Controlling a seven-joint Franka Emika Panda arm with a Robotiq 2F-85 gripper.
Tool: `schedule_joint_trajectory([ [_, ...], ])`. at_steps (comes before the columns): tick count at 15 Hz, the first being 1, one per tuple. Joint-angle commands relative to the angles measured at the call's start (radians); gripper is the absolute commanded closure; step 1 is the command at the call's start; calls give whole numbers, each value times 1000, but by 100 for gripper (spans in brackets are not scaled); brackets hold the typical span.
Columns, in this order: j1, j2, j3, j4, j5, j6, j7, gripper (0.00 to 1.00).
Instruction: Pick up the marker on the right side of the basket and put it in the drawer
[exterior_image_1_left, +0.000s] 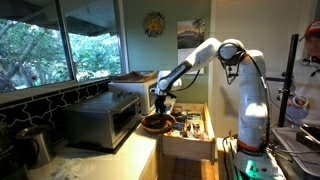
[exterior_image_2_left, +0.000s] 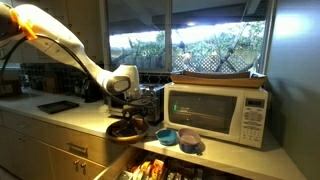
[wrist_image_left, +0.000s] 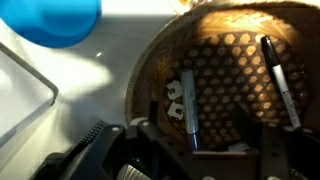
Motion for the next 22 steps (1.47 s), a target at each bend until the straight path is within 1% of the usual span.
schedule_joint_trajectory([
  [1,-21,32,52,38,-47,24,55,38],
  [3,-19,37,65,41,-75,23,94,39],
  [5,-22,42,76,38,-90,22,127,39],
  [6,-23,42,81,32,-93,20,143,36],
  [7,-24,40,84,22,-90,18,159,37],
  [9,-27,45,90,7,-79,24,183,33],
  [11,-33,53,98,2,-60,33,191,31],
  [15,-45,98,106,41,-73,42,183,37],
  [19,-64,130,121,66,-50,30,158,39],
  [22,-74,152,137,84,-45,30,154,48],
])
